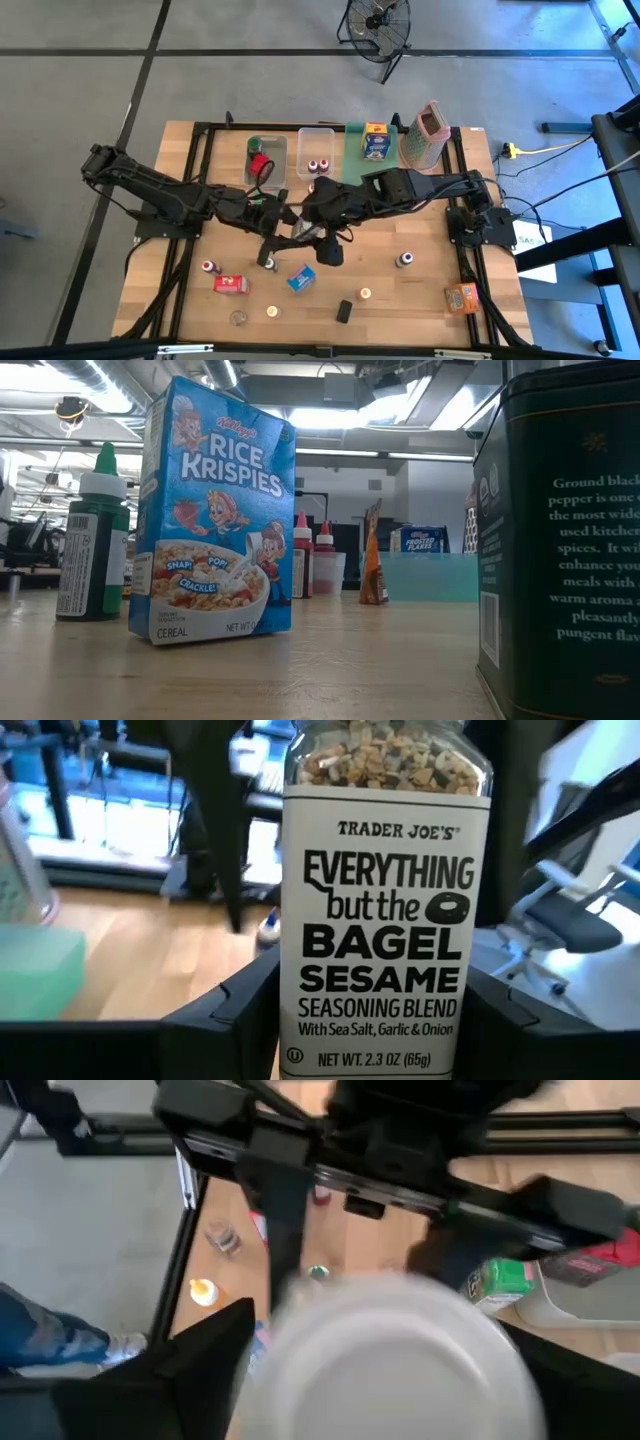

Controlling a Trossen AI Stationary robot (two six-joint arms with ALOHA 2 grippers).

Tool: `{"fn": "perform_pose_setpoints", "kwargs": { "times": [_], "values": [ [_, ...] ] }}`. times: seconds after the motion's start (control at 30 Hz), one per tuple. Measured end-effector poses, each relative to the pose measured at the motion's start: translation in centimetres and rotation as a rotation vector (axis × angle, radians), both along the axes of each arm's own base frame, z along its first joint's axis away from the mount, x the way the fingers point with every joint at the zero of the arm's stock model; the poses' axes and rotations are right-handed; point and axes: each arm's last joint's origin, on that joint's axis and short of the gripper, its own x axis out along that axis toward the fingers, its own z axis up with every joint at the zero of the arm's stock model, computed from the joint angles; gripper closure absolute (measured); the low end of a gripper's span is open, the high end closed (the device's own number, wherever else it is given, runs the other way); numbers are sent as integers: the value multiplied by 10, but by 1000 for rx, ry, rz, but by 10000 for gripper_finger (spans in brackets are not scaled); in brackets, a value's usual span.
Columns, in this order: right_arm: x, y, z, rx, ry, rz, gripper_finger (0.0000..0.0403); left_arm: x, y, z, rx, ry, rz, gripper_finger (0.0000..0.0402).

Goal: Pick & Place Kitchen Items
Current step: Put the white seasoning bottle into the gray bin

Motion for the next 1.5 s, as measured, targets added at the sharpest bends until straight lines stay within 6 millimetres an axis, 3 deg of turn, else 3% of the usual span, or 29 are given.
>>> {"fn": "perform_pose_setpoints", "kwargs": {
  "times": [0.13, 0.4, 0.73, 1.07, 1.23, 1.5],
  "values": [
    [-6, -2, 16, 55, -72, -30, 79, -4, -3, 18, 60, -85, -29, 201],
    [-22, 0, 62, 72, -374, -10, 79, -20, 2, 59, 173, -251, -44, 201],
    [-18, 3, 94, 166, -685, -16, 79, -48, 10, 107, 199, -445, -96, 201],
    [-15, 1, 97, 81, -752, -53, 79, -48, 20, 117, 173, -446, -27, 201],
    [-6, 2, 88, -22, -731, -78, 79, -45, 21, 113, 146, -403, -51, 200],
    [11, 7, 69, -45, -686, -69, 79, -45, 21, 113, 123, -397, -48, 201]
  ]
}}
